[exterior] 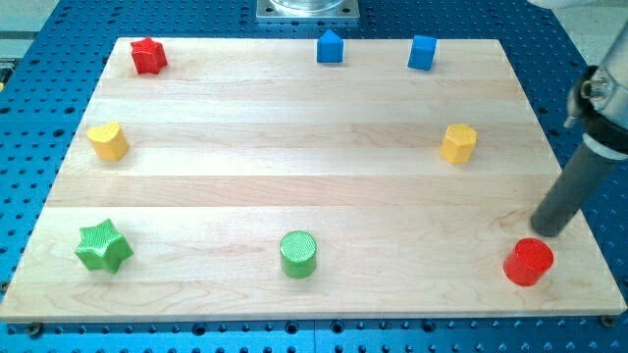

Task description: Move the red circle parallel left to the hexagon

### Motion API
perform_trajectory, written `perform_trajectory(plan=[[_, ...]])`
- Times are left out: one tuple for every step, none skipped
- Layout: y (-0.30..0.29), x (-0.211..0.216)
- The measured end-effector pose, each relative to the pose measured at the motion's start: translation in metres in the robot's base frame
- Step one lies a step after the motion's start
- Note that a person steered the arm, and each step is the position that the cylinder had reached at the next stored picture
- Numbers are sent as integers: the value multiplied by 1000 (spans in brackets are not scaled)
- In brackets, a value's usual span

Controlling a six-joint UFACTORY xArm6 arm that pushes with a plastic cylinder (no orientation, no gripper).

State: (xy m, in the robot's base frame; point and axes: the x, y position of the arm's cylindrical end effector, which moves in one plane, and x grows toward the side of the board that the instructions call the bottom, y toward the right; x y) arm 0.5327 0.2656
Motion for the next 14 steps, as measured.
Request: perform_trajectory(plan=[[30,0],[63,0],[78,21],[73,34],[29,64],[-13,72],[-82,48],[-129,12],[-129,-17],[-127,-22],[-114,-22],[-93,-22],[-104,-27],[-155,-52]])
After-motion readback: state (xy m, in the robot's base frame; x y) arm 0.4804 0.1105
